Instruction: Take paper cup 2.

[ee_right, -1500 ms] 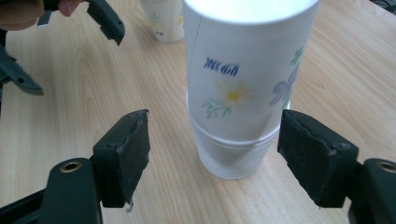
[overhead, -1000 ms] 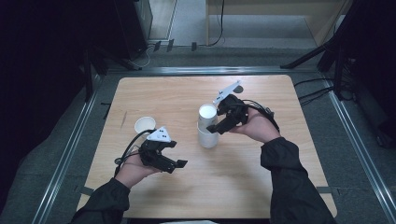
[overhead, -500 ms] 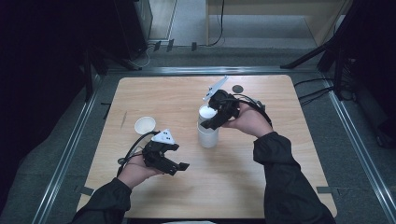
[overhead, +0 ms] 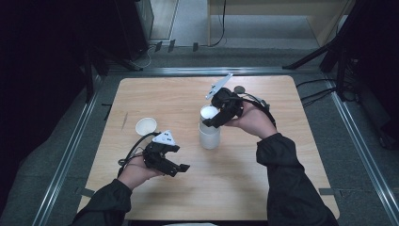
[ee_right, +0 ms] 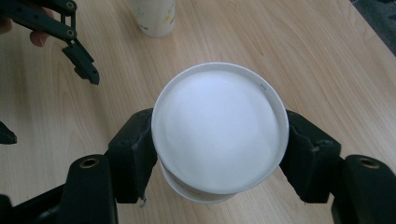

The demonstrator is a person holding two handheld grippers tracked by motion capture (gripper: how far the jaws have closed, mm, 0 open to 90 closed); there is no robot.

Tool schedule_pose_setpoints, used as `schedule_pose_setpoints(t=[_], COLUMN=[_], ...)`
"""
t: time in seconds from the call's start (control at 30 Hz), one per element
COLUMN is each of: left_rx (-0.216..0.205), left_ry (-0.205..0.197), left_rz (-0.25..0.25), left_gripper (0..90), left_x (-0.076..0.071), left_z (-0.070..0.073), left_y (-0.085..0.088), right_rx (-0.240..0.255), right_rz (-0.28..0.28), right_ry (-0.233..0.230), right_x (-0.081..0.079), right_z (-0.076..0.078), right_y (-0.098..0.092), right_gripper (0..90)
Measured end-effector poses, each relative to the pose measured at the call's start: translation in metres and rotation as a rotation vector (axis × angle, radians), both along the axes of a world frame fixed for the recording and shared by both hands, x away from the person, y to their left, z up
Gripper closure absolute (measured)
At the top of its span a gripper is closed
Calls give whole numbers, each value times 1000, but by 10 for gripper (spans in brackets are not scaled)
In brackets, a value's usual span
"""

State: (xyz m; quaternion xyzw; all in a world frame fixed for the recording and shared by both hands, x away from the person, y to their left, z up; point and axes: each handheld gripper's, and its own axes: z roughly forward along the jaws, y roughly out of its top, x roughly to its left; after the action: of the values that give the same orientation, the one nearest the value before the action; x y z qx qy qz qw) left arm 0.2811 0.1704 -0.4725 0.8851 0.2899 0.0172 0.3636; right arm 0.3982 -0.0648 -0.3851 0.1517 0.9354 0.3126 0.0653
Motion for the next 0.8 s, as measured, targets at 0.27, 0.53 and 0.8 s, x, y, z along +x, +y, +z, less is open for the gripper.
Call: schedule_pose_setpoints(t=[0.27, 0.53, 0.8], left_rx=[4, -3, -38], left_ry=[5, 8, -13], left_rz=[-8, -7, -50], left_gripper=[156, 157, 156], left_x=[-1, 0, -3], left_z=[-1, -1, 2], left_y=[-1, 0, -1], right_rx=[11, 40, 87], right_rz=[-4, -11, -11], right_ry=[-14, -25, -55], right_x=[-2, -6, -12], right_z=[6, 18, 36], right_y=[-1, -6, -15], right_gripper=[348, 348, 350])
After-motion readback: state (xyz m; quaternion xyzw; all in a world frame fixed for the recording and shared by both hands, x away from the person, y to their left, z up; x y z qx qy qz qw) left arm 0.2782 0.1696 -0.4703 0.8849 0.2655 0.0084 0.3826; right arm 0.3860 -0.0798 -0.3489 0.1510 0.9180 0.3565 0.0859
